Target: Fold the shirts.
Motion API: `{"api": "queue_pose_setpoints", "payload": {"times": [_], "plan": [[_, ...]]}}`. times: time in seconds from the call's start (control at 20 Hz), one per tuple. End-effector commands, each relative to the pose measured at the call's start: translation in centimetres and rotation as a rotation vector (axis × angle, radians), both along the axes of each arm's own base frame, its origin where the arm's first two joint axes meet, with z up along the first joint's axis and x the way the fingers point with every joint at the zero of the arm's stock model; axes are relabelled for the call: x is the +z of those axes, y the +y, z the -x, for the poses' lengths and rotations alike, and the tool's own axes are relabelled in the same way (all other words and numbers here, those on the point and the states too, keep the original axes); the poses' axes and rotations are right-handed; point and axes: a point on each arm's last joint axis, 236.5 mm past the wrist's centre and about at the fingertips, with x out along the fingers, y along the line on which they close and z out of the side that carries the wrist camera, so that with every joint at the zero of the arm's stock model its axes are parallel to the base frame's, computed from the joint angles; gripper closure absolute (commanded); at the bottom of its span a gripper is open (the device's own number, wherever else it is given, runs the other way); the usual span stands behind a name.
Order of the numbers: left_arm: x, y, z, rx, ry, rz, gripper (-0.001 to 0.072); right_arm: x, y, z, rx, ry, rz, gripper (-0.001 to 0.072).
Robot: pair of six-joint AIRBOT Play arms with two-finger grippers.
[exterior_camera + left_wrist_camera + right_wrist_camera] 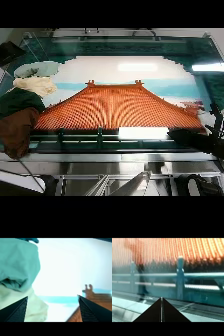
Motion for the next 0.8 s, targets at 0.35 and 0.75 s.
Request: {"api": "queue_pose_setpoints", "payload": {"times": [0.35, 0.75], "plan": [[-18.2, 2.6, -7.0, 0.159, 0.059, -0.062, 0.0702, 0.0, 0.0, 0.0, 0.003, -0.001, 0.001, 0.0693], [18.2, -18.1, -1.4, -0.336, -0.528, 0.478, 0.0675, 0.2, -0.4, -0.7, -0.024, -0.026, 0.009, 0.0693]]}}
